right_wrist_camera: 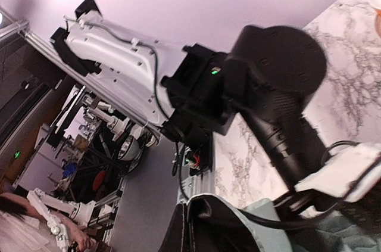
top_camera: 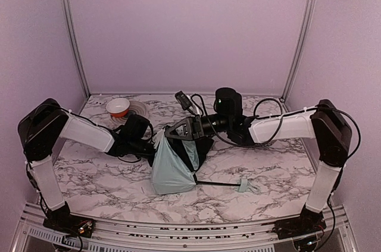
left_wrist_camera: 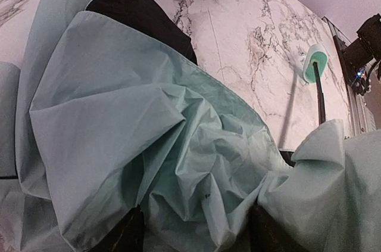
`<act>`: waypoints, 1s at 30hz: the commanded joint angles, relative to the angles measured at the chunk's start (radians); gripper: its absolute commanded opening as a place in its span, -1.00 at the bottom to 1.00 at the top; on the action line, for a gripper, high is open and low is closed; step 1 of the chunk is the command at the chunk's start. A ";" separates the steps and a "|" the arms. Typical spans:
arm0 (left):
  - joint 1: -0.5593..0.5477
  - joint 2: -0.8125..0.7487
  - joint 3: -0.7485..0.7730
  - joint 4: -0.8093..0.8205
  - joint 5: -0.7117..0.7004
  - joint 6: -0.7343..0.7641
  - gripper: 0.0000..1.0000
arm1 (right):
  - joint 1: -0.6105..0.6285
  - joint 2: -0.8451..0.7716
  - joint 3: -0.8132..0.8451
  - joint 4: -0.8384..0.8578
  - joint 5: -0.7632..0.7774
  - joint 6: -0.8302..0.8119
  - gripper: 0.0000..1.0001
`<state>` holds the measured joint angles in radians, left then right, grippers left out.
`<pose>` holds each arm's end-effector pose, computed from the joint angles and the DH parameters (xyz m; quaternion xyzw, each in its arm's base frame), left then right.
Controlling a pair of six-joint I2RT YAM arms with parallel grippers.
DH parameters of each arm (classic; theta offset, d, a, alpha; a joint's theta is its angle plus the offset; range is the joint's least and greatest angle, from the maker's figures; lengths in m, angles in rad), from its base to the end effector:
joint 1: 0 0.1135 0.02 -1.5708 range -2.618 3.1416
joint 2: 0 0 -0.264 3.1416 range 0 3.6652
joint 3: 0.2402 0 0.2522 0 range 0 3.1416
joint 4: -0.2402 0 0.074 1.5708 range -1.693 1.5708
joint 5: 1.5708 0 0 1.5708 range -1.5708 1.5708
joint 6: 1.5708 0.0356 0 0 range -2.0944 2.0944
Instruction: Put away the umbrella
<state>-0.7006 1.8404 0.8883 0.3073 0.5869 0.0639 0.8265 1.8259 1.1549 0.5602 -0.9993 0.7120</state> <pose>0.2656 -0.2498 0.1409 0.4393 0.7465 -0.3796 0.3251 0.2547 0.3207 0.2533 -0.3564 0.6347 0.6637 0.1722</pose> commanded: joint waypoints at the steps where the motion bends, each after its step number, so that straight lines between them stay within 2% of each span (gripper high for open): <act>1: -0.014 0.038 -0.025 0.007 0.009 0.019 0.18 | -0.101 0.055 -0.009 0.161 0.122 0.076 -1.00; 7: -0.010 0.083 -0.024 0.026 0.005 0.011 0.15 | -0.150 0.181 -0.017 0.159 0.188 0.055 -1.00; 13: 0.012 0.079 -0.062 0.093 -0.047 -0.036 0.16 | -0.174 0.253 -0.070 0.232 0.229 0.103 -1.00; 17: 0.013 0.050 -0.098 0.137 -0.107 -0.042 0.31 | -0.176 0.309 -0.067 0.186 0.226 0.093 -1.00; 20: 0.014 0.013 -0.126 0.156 -0.202 -0.053 0.40 | -0.176 0.321 -0.101 0.216 0.207 0.119 -1.00; 23: 0.078 -0.052 -0.193 0.233 -0.220 -0.102 0.46 | -0.174 0.299 -0.125 0.262 0.163 0.139 -1.00; 26: 0.094 -0.089 -0.220 0.274 -0.176 -0.126 0.50 | -0.171 0.293 -0.093 0.235 0.105 0.132 -1.00; 30: 0.103 -0.140 -0.242 0.273 -0.230 -0.153 0.51 | -0.166 0.301 -0.048 0.064 0.133 0.035 -1.00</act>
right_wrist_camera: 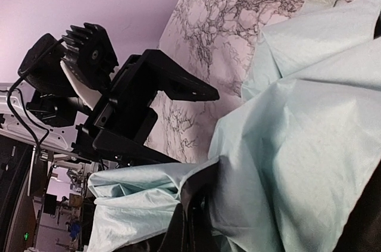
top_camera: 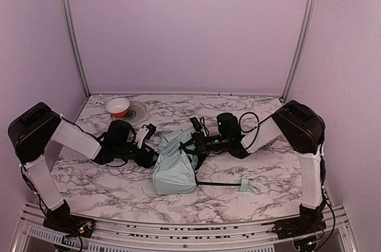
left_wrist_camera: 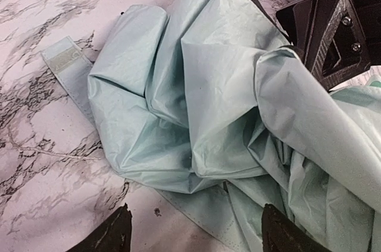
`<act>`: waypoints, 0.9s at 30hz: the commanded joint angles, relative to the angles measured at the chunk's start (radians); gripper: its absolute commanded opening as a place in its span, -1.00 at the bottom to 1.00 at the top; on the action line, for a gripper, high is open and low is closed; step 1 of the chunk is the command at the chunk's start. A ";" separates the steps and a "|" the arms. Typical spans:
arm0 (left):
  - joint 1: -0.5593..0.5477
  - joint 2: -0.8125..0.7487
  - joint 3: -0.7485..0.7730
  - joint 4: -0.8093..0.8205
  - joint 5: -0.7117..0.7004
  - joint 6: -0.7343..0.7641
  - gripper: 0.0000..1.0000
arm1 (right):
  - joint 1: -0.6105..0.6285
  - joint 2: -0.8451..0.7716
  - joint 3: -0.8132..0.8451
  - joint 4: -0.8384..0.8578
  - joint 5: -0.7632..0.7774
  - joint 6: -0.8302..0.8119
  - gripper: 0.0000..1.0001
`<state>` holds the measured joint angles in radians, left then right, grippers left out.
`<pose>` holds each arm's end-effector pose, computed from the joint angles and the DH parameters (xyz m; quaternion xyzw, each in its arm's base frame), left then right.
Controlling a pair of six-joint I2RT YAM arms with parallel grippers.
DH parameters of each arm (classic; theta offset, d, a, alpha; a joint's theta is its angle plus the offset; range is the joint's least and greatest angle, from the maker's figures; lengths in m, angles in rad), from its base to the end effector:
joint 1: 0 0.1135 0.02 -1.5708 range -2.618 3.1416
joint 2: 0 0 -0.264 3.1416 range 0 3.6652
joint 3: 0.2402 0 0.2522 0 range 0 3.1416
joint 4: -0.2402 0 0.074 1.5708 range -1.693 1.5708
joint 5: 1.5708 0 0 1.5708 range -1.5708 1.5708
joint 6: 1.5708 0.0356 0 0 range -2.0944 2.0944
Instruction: Put away the umbrella
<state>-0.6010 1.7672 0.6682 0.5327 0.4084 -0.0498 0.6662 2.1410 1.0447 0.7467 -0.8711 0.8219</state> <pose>0.2611 -0.1962 0.1243 0.3275 0.7993 -0.3191 0.3898 0.3125 0.2803 0.1120 -0.1834 0.7594 0.6064 0.1483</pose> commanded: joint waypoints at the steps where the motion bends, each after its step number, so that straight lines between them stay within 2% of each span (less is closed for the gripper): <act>1: 0.010 -0.085 -0.033 0.048 -0.069 -0.040 0.51 | -0.006 -0.006 0.073 -0.140 0.008 -0.081 -1.00; 4: 0.022 -0.171 -0.065 0.047 -0.088 -0.012 0.50 | -0.004 0.041 0.125 -0.167 -0.002 -0.069 -1.00; 7: 0.021 -0.276 -0.066 0.041 0.047 0.018 0.32 | -0.002 0.091 0.180 -0.217 -0.005 -0.087 -1.00; 9: 0.021 -0.297 -0.035 0.019 0.138 -0.014 0.36 | -0.004 0.113 0.198 -0.224 -0.005 -0.094 -1.00; 11: 0.020 -0.280 0.007 -0.017 0.155 -0.058 0.49 | -0.001 0.122 0.201 -0.212 -0.008 -0.094 -1.00; 15: 0.021 -0.192 0.075 -0.091 0.154 -0.066 0.66 | 0.000 0.100 0.194 -0.075 -0.037 -0.041 -1.00; 18: 0.011 -0.110 0.137 -0.136 0.211 -0.073 0.76 | 0.000 0.081 0.217 -0.034 -0.043 -0.008 -1.00; 22: -0.020 -0.047 0.195 -0.219 0.201 -0.029 0.79 | 0.000 0.055 0.244 -0.034 -0.028 -0.002 -1.00; 24: -0.030 -0.029 0.210 -0.248 0.186 -0.020 0.76 | 0.001 0.039 0.252 -0.041 -0.019 -0.006 -1.00; 27: -0.041 -0.027 0.211 -0.252 0.203 -0.011 0.46 | 0.000 0.009 0.263 -0.072 0.005 -0.026 -1.00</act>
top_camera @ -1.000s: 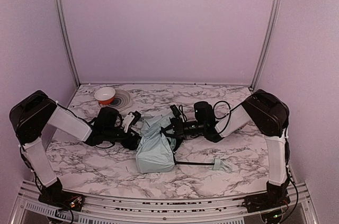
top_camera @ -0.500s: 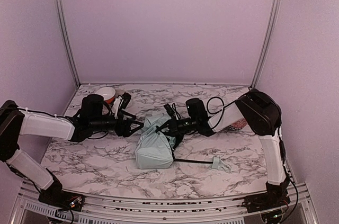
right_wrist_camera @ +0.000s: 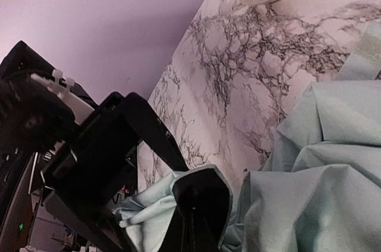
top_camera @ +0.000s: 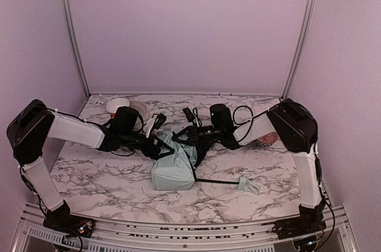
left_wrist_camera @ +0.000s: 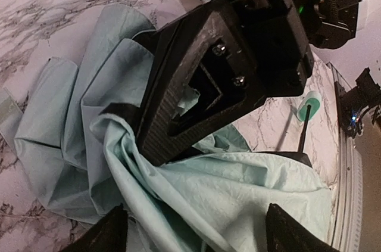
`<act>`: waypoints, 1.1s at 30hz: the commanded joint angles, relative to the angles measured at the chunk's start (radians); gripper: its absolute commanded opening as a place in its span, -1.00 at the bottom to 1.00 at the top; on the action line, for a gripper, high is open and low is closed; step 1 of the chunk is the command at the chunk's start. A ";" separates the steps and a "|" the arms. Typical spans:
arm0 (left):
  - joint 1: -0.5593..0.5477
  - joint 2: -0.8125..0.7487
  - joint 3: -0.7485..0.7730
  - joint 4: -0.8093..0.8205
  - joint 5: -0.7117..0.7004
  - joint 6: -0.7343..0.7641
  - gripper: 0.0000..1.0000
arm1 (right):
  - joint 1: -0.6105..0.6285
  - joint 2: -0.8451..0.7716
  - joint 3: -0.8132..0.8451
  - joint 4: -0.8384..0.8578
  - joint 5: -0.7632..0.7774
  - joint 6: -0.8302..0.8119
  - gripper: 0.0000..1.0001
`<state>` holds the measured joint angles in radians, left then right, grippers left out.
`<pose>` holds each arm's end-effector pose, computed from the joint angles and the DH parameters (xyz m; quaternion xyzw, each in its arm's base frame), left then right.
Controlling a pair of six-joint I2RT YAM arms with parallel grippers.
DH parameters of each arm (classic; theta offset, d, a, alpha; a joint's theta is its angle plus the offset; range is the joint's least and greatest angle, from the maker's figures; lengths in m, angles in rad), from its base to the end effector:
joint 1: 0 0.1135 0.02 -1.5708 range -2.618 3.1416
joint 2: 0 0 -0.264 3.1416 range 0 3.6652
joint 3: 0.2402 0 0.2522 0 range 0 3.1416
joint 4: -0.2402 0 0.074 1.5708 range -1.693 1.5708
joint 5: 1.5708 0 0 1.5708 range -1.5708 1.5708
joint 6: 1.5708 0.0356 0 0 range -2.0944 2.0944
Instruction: Put away the umbrella
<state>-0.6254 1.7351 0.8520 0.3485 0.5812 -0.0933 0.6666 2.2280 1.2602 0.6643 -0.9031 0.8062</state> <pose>0.2758 -0.2233 0.1699 0.3557 0.7657 -0.3999 0.3566 0.3452 0.3072 0.1261 -0.2072 0.7414 0.6183 0.1585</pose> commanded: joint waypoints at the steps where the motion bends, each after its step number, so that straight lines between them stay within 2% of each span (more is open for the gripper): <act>1: -0.023 0.002 0.025 -0.068 0.029 0.042 0.21 | 0.000 -0.084 0.049 0.004 0.041 -0.014 -1.00; 4: -0.028 -0.001 0.022 -0.068 0.024 0.050 -0.34 | -0.002 -0.091 0.068 -0.025 -0.009 -0.027 -1.00; 5: -0.028 -0.004 0.020 -0.068 0.024 0.050 -0.51 | -0.006 -0.100 0.083 -0.082 -0.023 -0.053 -0.94; 7: -0.028 -0.013 0.011 -0.068 0.024 0.052 -0.76 | -0.025 -0.140 0.098 -0.252 0.005 -0.153 -0.66; 10: -0.028 -0.039 -0.008 -0.066 0.009 0.063 -0.83 | -0.068 -0.208 0.108 -0.557 0.171 -0.303 -0.39; 13: -0.028 -0.062 -0.014 -0.066 0.003 0.069 -0.87 | -0.079 -0.217 0.112 -0.787 0.371 -0.419 -0.12; 16: -0.028 -0.077 -0.009 -0.064 -0.003 0.070 -0.91 | -0.078 -0.163 0.111 -0.906 0.420 -0.454 -0.04; 19: -0.032 -0.084 0.000 -0.064 0.001 0.069 -0.97 | -0.065 -0.106 0.122 -0.917 0.408 -0.471 -0.01; 23: -0.038 -0.081 0.031 -0.063 0.007 0.061 -0.98 | -0.013 -0.016 0.229 -0.933 0.294 -0.534 -0.08; 25: -0.038 -0.081 0.062 -0.062 0.022 0.054 -0.98 | 0.014 0.023 0.276 -0.948 0.238 -0.546 -0.34; 28: -0.036 -0.058 0.102 -0.057 -0.017 0.054 -0.99 | 0.030 0.043 0.267 -0.846 0.116 -0.482 -0.68; 30: -0.030 -0.001 0.122 -0.067 -0.053 0.047 -1.00 | 0.031 0.038 0.243 -0.763 0.059 -0.420 -0.80; 33: -0.023 0.116 0.152 -0.169 -0.098 0.055 -1.00 | 0.019 0.013 0.215 -0.697 0.034 -0.366 -0.85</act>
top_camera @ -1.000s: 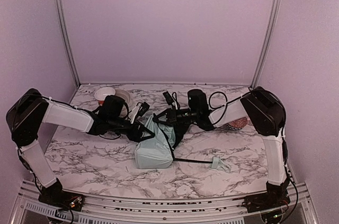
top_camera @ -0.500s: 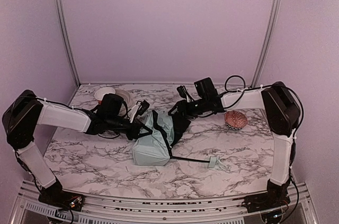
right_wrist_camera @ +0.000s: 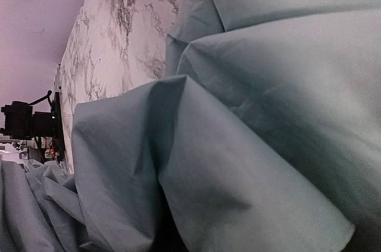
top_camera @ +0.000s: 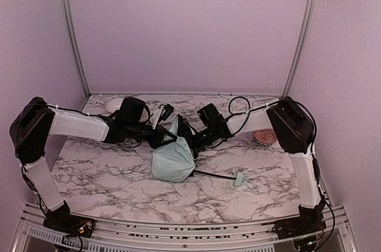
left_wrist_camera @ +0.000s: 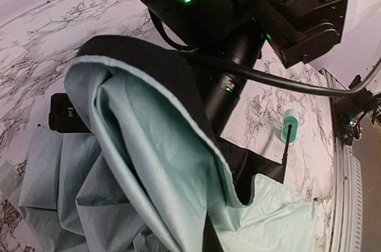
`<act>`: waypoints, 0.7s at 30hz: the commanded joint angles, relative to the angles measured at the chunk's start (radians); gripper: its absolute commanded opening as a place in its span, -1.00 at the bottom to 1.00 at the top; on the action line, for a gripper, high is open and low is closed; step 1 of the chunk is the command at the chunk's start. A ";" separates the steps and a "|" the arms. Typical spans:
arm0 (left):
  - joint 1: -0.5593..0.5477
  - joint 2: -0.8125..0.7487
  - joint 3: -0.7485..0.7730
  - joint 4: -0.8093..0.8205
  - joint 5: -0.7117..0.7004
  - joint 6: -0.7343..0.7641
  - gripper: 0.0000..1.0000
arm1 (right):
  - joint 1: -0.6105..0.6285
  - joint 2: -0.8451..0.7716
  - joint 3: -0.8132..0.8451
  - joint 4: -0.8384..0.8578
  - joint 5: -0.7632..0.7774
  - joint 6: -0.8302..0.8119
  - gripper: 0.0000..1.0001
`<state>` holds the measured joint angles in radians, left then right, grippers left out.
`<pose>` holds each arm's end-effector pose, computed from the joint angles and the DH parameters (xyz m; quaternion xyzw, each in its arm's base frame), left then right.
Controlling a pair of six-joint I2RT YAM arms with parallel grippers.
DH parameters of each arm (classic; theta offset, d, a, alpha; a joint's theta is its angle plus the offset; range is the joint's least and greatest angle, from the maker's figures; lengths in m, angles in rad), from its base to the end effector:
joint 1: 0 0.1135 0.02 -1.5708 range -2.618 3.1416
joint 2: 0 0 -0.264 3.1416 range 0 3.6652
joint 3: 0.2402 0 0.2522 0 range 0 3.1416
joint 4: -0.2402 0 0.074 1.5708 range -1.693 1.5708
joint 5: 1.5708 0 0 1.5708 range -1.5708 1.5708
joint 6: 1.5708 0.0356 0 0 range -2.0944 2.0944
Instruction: Put away the umbrella
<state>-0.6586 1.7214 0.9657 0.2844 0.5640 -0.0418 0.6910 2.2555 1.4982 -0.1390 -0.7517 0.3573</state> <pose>0.2824 -0.2426 0.2029 0.3871 0.7362 -0.3950 0.3900 0.3457 0.3174 0.1152 -0.2655 0.8454 0.4539 0.0931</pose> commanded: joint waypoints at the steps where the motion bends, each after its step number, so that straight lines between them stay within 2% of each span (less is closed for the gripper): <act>1: 0.009 0.156 0.042 -0.140 -0.093 0.010 -1.00 | -0.019 -0.029 -0.035 0.123 -0.118 0.099 -0.85; 5: 0.009 0.211 -0.005 -0.154 -0.122 0.020 -1.00 | -0.070 -0.094 -0.115 0.247 -0.119 0.196 -0.86; 11: 0.008 0.227 -0.037 -0.189 -0.132 0.025 -1.00 | -0.146 -0.231 -0.118 0.106 0.056 0.094 -0.79; 15: 0.008 0.253 -0.029 -0.193 -0.119 0.019 -1.00 | -0.099 -0.381 -0.139 0.043 0.168 -0.201 -0.64; 19: 0.008 0.266 -0.021 -0.199 -0.104 0.011 -1.00 | 0.044 -0.533 -0.253 0.033 0.288 -0.533 -0.29; 21: 0.009 0.268 -0.021 -0.208 -0.099 0.012 -1.00 | 0.129 -0.579 -0.320 0.046 0.358 -0.648 -0.10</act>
<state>-0.6537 1.9301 0.9695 0.2131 0.4969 -0.0368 0.6643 1.7496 1.2858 -0.0631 -0.5472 0.0662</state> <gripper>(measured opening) 0.006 0.375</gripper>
